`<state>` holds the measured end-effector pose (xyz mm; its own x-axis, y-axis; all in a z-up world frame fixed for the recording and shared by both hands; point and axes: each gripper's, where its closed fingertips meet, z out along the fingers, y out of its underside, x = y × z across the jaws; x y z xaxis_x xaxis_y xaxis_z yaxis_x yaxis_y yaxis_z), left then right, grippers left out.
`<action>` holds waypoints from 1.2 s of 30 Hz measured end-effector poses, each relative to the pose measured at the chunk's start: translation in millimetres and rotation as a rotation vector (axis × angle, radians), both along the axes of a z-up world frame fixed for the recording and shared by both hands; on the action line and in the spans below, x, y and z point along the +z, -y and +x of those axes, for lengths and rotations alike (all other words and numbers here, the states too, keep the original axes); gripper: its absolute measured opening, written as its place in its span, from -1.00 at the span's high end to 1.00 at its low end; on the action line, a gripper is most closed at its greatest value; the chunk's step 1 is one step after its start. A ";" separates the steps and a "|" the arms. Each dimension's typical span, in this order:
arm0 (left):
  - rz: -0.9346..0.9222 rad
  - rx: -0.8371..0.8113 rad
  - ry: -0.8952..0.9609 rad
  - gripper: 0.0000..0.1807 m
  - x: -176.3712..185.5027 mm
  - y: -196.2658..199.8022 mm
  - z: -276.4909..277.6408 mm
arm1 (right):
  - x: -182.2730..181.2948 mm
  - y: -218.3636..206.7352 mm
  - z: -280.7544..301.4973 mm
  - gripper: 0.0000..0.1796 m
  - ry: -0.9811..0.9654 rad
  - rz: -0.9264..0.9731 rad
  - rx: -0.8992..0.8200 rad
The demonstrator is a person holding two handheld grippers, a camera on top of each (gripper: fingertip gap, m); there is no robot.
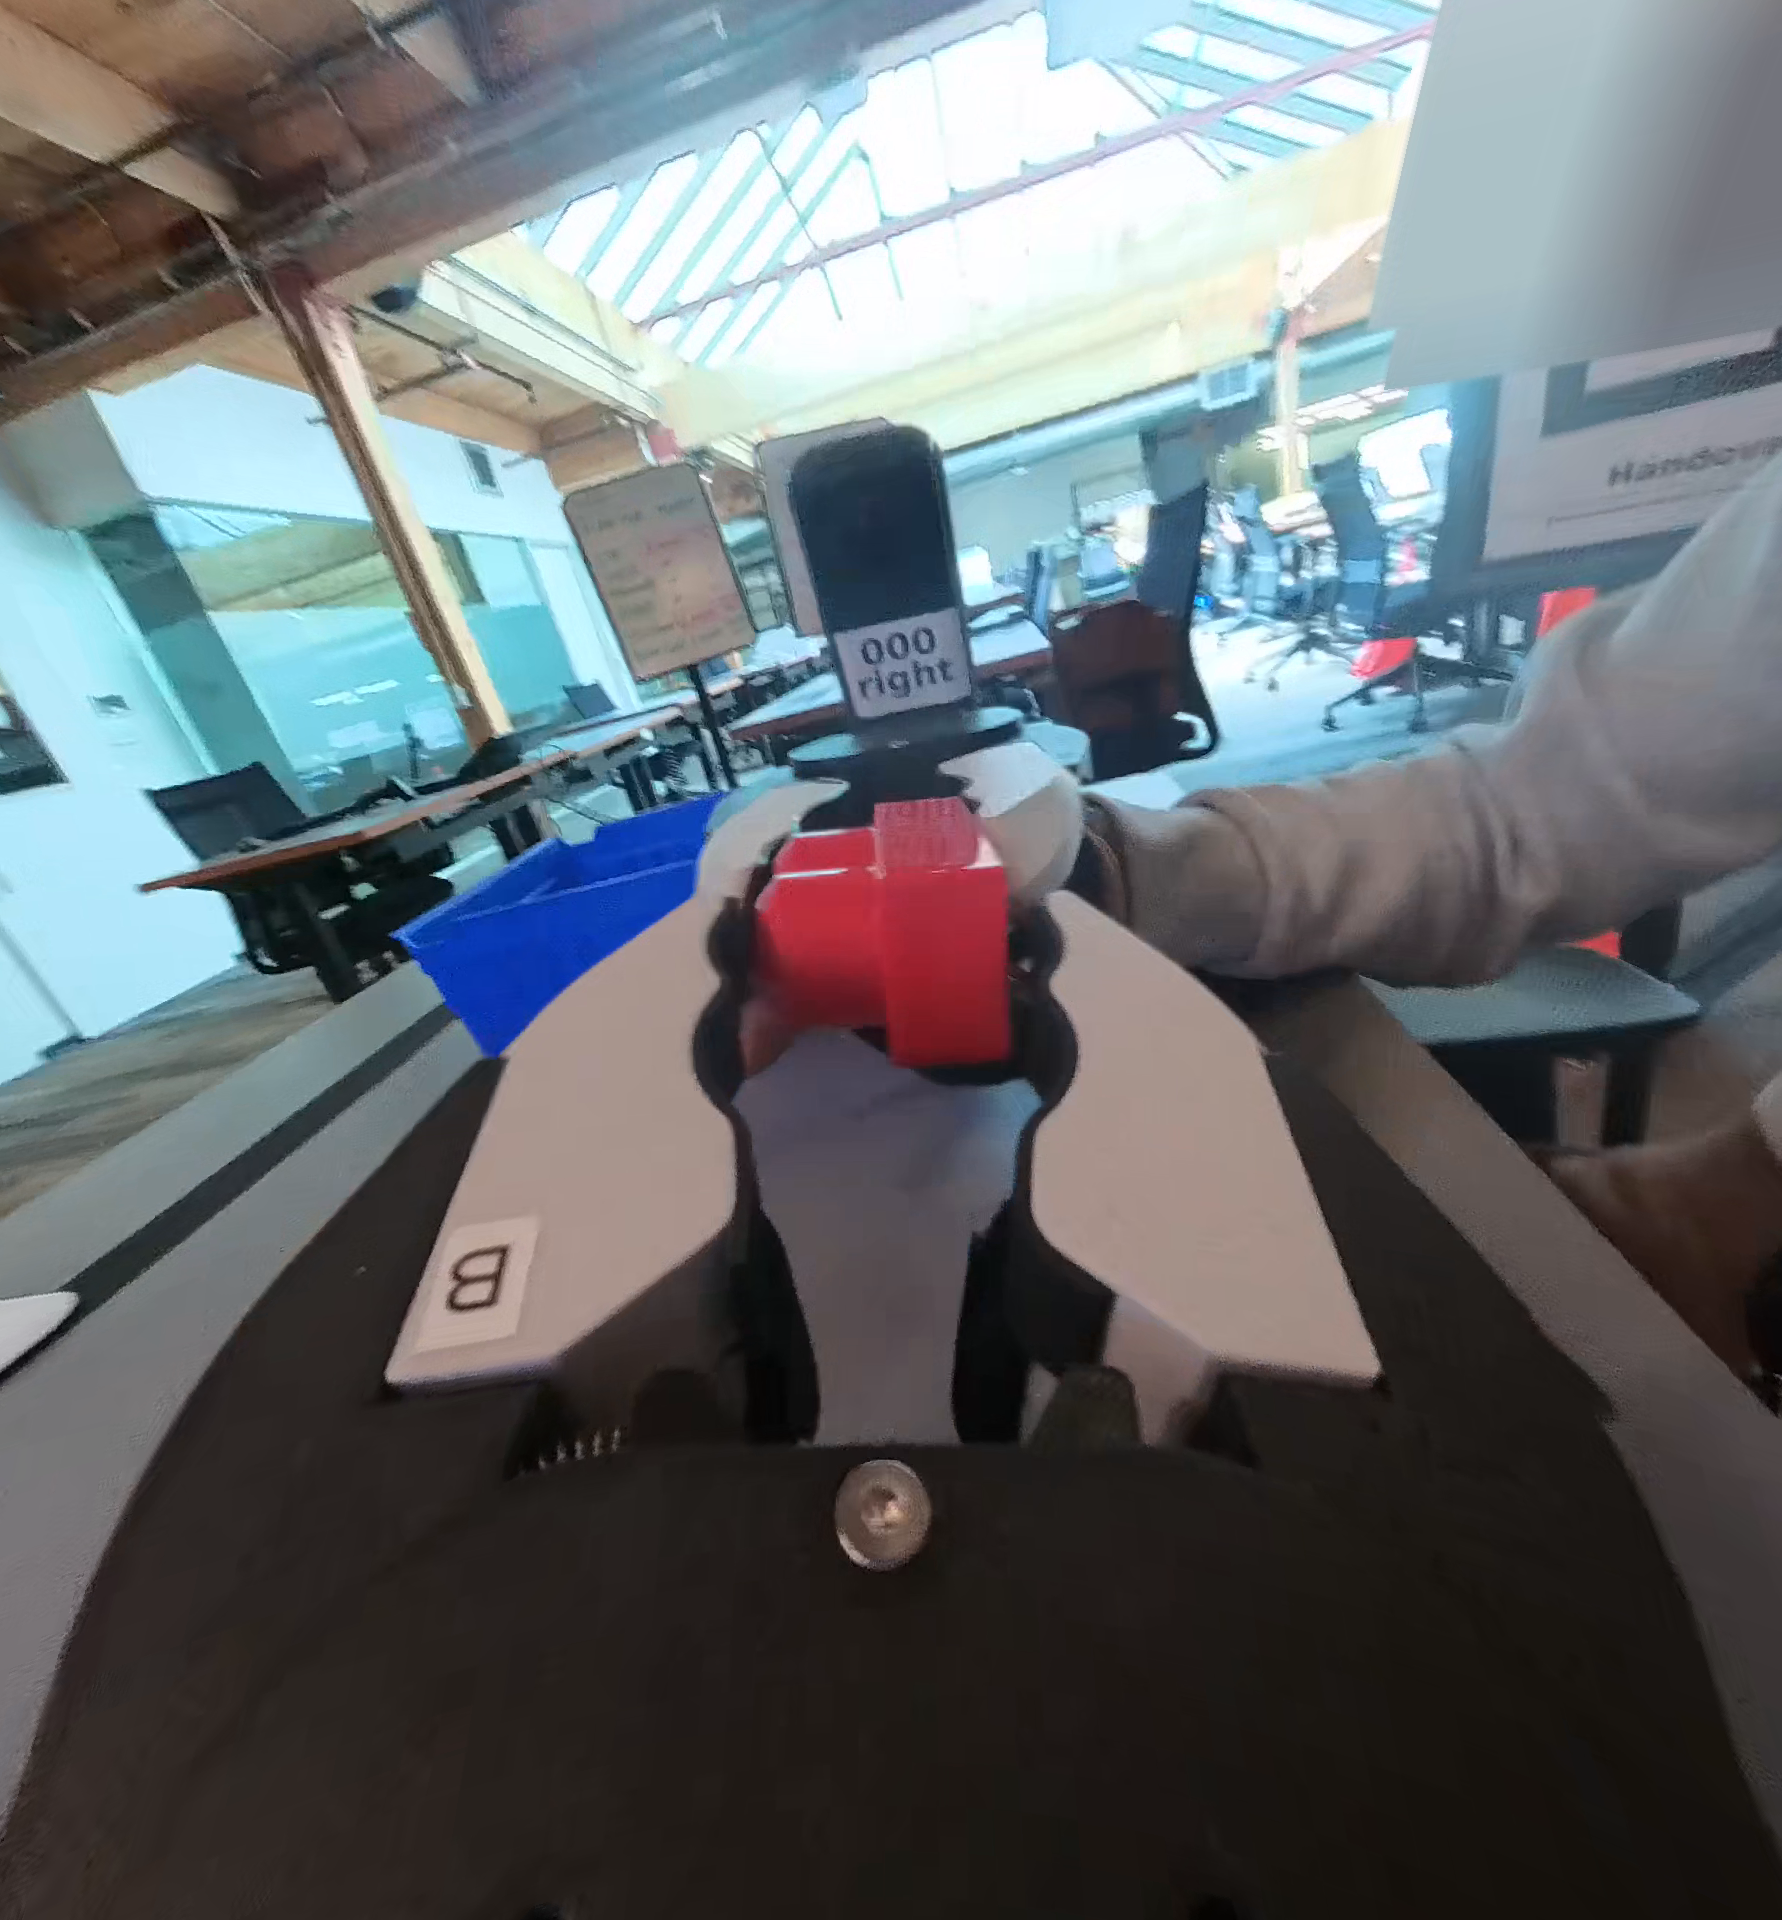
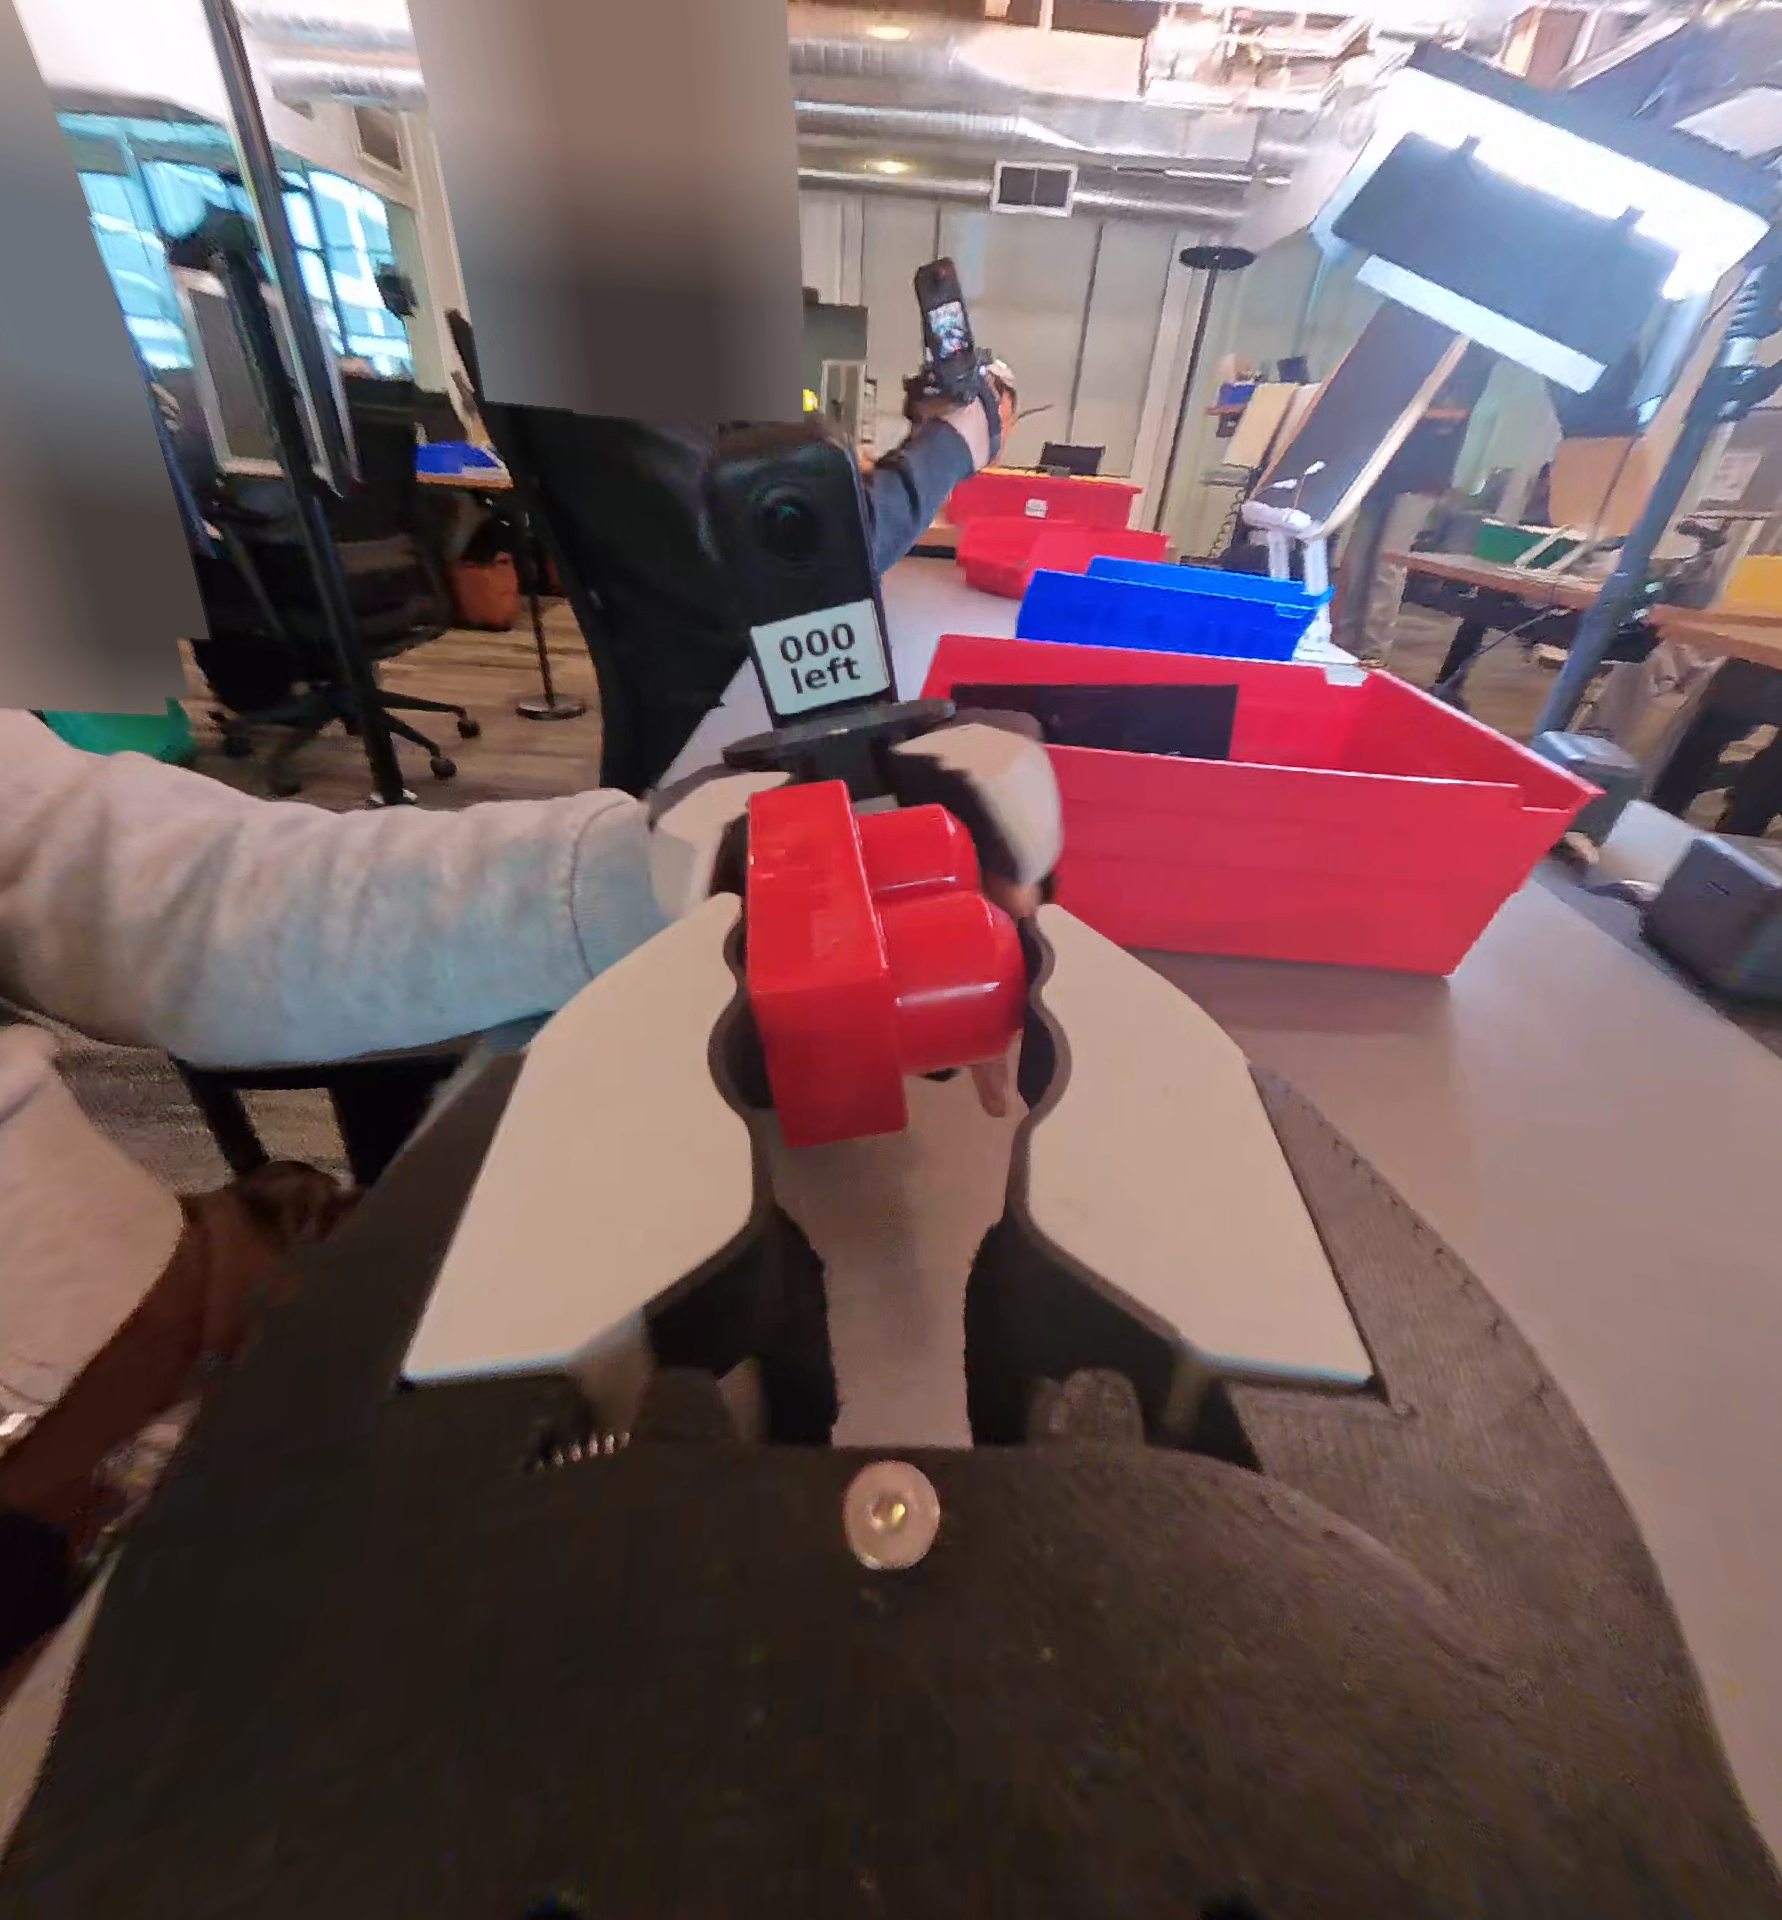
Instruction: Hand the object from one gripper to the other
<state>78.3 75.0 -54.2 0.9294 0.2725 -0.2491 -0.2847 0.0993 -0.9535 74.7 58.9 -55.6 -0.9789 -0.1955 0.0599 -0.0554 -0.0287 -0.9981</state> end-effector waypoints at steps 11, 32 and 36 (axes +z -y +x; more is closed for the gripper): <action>0.122 -0.153 0.281 0.50 9.7 12.0 3.6 | 15.8 -4.9 0.4 0.10 -0.582 -0.222 -0.195; 0.090 -0.098 0.107 0.41 10.1 6.9 7.4 | -0.2 -2.6 -3.2 0.55 -0.243 -0.016 -0.097; 0.022 -0.071 0.087 0.56 0.8 2.5 4.8 | -5.1 -0.9 0.2 0.54 -0.220 0.016 -0.072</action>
<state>83.0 72.5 -53.4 0.9645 0.2096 -0.1609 -0.1920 0.1375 -0.9717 75.0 59.8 -60.7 -0.9540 -0.1288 0.2708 -0.2729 -0.0012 -0.9620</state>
